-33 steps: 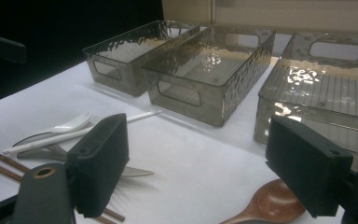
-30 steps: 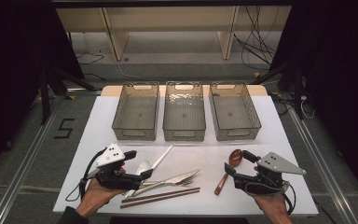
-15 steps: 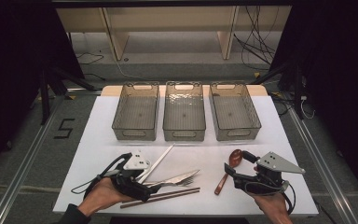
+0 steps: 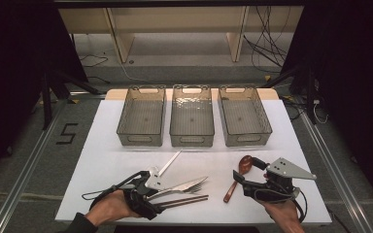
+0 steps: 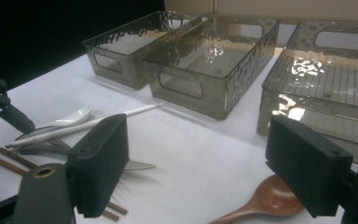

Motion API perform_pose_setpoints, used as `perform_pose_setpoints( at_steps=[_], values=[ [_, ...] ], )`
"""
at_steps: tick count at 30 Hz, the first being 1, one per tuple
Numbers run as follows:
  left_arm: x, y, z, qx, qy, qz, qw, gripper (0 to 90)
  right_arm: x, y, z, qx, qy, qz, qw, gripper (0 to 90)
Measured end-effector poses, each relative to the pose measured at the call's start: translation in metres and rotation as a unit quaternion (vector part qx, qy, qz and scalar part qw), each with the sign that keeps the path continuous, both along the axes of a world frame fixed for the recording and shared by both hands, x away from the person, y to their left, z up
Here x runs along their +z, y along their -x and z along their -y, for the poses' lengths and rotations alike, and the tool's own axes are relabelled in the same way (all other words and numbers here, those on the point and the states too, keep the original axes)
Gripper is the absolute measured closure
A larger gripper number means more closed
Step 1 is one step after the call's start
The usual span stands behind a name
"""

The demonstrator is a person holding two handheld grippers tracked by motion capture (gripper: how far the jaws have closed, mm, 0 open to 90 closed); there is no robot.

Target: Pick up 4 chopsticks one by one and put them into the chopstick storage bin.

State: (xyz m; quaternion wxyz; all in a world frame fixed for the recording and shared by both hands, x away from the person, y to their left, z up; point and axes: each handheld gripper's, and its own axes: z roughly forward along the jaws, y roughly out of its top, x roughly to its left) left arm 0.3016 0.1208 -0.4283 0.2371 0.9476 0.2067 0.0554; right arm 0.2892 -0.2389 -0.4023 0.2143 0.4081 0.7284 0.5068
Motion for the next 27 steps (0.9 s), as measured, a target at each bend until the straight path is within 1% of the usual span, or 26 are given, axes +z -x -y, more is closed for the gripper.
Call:
perform_pose_setpoints(
  at_steps=[1, 2, 9, 10, 12, 13, 17, 18, 20, 24, 26, 27],
  values=[
    [-0.001, 0.0, 0.0, -0.003, -0.005, -0.001, 1.0, 38.0, 0.0, 0.0, 0.0, 0.0, 0.0, 0.0, 1.0, 22.2],
    [-0.002, 0.0, 0.0, -0.004, -0.006, -0.001, 1.0, 41.2, 0.0, 0.0, 0.0, 0.0, 0.0, -0.002, 1.0, 22.3],
    [-0.012, 0.001, 0.002, -0.022, -0.035, -0.016, 0.999, 48.7, 0.0, 0.0, 0.0, 0.002, -0.001, -0.003, 1.0, 22.4],
    [-0.013, 0.002, 0.003, -0.023, -0.039, -0.018, 0.9988, 48.7, 0.0, 0.0, 0.0, 0.002, -0.001, -0.003, 1.0, 22.4],
    [-0.016, 0.002, 0.003, -0.026, -0.047, -0.02, 0.9983, 52.7, -0.001, -0.001, -0.001, 0.002, -0.001, -0.003, 1.0, 22.4],
    [-0.017, 0.002, 0.003, -0.028, -0.049, -0.024, 0.9982, 54.0, -0.001, -0.001, -0.001, 0.002, 0.0, -0.003, 1.0, 22.4],
    [-0.02, 0.003, 0.006, -0.034, -0.056, -0.026, 0.9975, 57.2, -0.001, -0.001, -0.001, 0.003, 0.0, -0.003, 1.0, 22.6],
    [-0.021, 0.003, 0.006, -0.036, -0.061, -0.029, 0.9971, 59.4, -0.001, -0.001, -0.001, 0.003, -0.001, -0.003, 1.0, 22.6],
    [-0.023, 0.003, 0.007, -0.037, -0.063, -0.03, 0.9969, 61.5, -0.001, -0.001, -0.001, 0.004, -0.001, -0.004, 1.0, 22.6],
    [-0.026, 0.002, 0.009, -0.038, -0.072, -0.031, 0.9962, 63.1, -0.001, -0.001, -0.001, 0.005, -0.001, -0.003, 1.0, 22.6],
    [-0.027, 0.001, 0.009, -0.044, -0.081, -0.034, 0.9952, 64.8, -0.001, -0.001, -0.002, 0.005, 0.002, -0.005, 1.0, 22.7],
    [-0.028, 0.001, 0.009, -0.042, -0.08, -0.032, 0.9954, 64.8, -0.001, -0.001, -0.002, 0.005, 0.002, -0.005, 1.0, 22.7]
  ],
)
